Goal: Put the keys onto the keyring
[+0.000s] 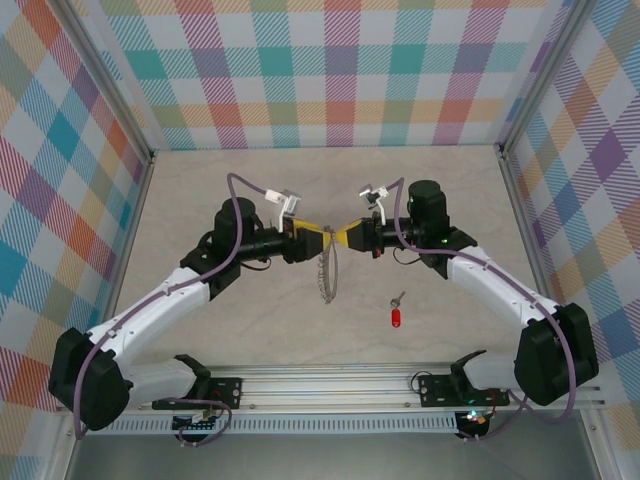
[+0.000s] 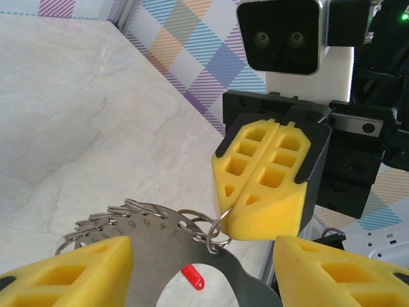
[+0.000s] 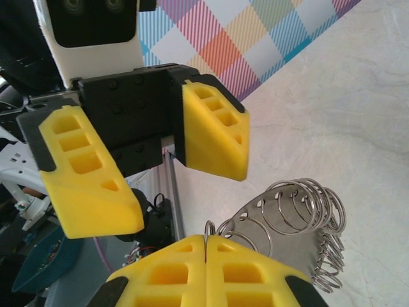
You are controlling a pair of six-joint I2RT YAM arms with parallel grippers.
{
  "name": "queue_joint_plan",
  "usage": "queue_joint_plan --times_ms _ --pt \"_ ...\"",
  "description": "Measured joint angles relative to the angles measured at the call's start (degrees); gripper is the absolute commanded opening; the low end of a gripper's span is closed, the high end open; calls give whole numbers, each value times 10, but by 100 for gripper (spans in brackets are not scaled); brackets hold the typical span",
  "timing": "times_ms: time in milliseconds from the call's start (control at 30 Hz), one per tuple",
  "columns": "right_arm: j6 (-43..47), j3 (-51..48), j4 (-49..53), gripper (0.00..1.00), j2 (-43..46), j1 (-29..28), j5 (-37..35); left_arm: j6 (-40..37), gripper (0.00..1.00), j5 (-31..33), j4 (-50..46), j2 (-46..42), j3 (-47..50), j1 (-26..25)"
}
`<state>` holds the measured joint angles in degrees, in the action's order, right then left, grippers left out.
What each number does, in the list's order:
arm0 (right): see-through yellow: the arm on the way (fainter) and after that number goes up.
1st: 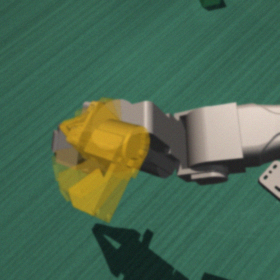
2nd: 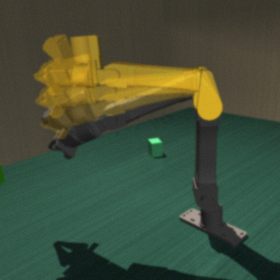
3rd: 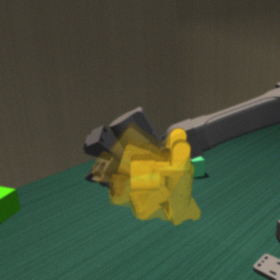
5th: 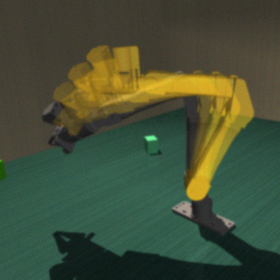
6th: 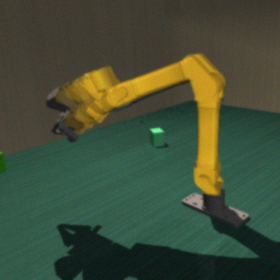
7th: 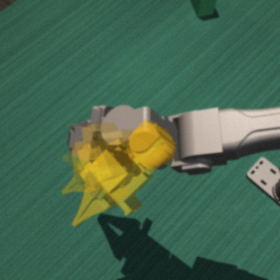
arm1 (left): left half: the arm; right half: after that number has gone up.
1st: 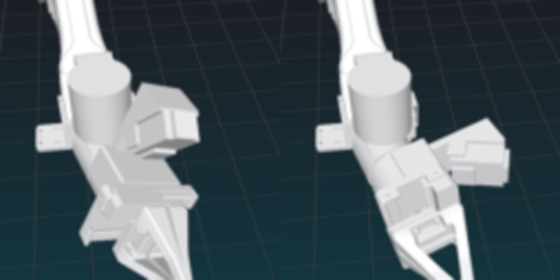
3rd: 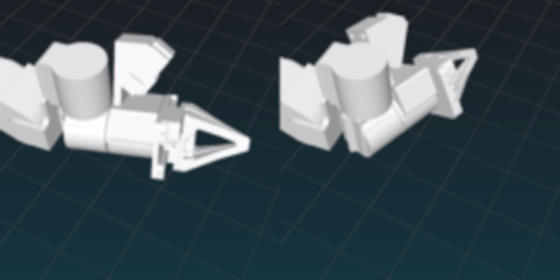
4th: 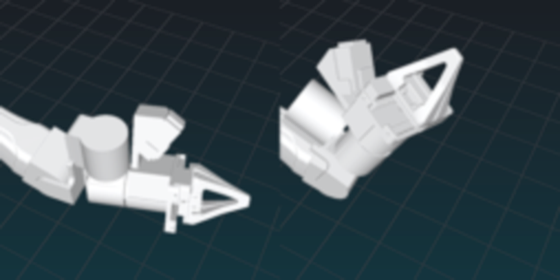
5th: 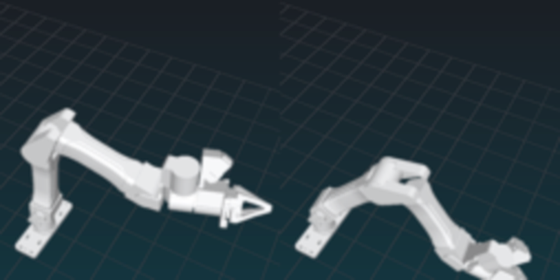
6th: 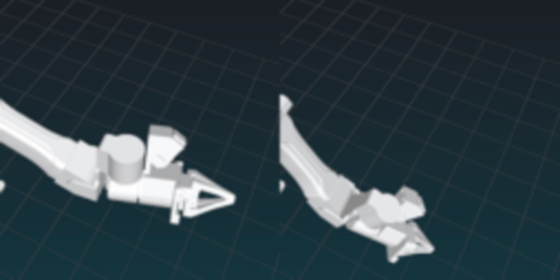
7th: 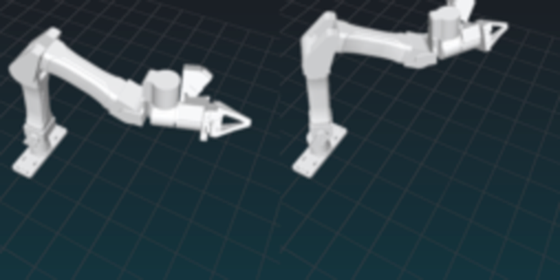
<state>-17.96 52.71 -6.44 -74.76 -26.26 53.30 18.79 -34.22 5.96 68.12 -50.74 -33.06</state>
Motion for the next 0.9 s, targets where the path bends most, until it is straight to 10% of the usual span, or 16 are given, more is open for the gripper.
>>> queue_joint_plan --times_ms 333,900 --pt "-40 0 -46 0 -25 0 36 17 52 -39 18 24 0 0" --pt "-56 0 -63 0 -44 1 54 38 9 -58 54 35 8 4"
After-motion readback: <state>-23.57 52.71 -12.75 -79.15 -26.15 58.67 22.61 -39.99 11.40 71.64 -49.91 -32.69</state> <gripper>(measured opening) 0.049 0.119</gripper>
